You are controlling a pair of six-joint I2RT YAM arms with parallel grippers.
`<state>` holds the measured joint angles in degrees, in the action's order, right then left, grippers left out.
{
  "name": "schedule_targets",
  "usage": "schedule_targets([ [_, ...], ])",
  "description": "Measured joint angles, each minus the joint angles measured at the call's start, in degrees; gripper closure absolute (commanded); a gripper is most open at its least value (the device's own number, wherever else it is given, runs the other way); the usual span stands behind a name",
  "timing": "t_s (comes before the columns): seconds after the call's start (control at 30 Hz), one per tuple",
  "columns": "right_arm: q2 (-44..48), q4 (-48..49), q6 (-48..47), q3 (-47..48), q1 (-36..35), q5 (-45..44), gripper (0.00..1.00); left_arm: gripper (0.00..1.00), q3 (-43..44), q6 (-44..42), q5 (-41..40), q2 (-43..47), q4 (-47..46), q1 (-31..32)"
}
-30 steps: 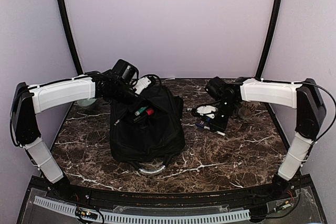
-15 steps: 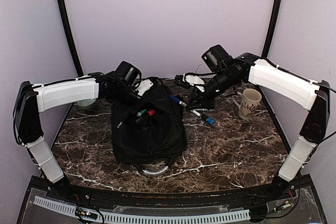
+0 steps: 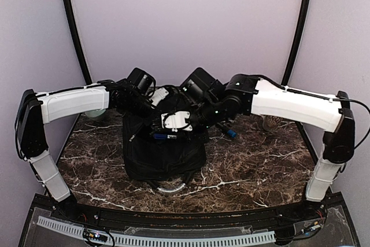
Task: Pack the student bag
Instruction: Place the pen in the lower front pocket of the bag.
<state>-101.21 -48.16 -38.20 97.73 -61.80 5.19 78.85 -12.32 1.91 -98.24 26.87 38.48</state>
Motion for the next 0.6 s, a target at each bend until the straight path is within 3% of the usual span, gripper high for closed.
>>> schedule_targets([
  [0.2,-6.29,4.83,-3.58,0.28,-3.78,-11.93,0.93,0.99,0.00,0.15,0.35,0.00,0.00,0.00],
  [0.6,-20.61,13.25,-9.51,6.38,-4.24,-27.87,0.94,0.99,0.00,0.15,0.55,0.11,0.00,-0.02],
])
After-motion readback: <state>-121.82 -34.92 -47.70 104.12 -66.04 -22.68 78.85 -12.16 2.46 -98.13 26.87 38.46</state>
